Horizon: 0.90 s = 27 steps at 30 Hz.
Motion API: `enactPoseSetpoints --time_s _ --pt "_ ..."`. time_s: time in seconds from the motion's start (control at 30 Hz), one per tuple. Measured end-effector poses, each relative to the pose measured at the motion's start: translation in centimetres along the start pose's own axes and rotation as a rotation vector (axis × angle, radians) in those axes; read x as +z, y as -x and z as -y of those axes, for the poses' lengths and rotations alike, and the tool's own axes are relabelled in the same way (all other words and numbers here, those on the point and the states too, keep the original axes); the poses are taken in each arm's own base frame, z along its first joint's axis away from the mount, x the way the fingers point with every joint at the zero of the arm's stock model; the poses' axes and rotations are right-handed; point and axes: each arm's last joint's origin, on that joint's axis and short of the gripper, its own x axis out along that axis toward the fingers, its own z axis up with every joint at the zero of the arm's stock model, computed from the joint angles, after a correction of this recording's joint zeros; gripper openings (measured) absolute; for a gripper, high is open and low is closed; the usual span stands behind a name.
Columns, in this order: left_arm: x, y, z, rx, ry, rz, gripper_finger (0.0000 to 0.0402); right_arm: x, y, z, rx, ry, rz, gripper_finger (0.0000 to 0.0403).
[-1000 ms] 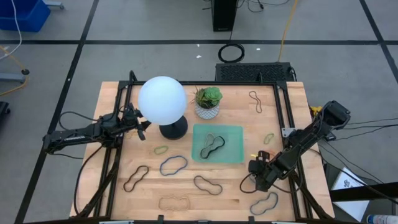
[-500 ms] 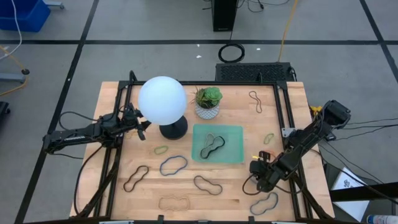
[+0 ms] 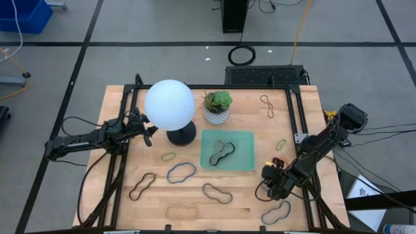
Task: Pick and place rubber bands into bin
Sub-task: Put the top right blue rubber band into the blue bin
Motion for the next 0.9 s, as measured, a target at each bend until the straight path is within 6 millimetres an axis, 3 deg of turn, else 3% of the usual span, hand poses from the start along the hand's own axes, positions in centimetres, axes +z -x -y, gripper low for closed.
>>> enactPoseSetpoints --time_s 0.23,0.4,0.5,0.67,0.9 --pt "0.0 0.0 0.0 0.000 0.000 0.000 0.0186 0.0 0.0 0.0 0.006 0.115 0.000 0.0087" --pt "0.0 0.0 0.0 0.000 0.000 0.000 0.0186 0.0 0.0 0.0 0.008 0.177 0.001 0.0045" --pt "0.0 0.0 0.0 0.000 0.000 0.000 0.0186 0.0 -0.1 -0.1 0.011 0.186 0.002 0.0011" --pt "0.0 0.0 0.0 0.000 0.000 0.000 0.0186 0.2 0.1 -0.4 0.050 0.140 0.025 0.0002" --pt "0.0 0.0 0.0 0.000 0.000 0.001 0.0186 2.1 3.2 -2.1 0.260 0.203 0.223 0.0001"
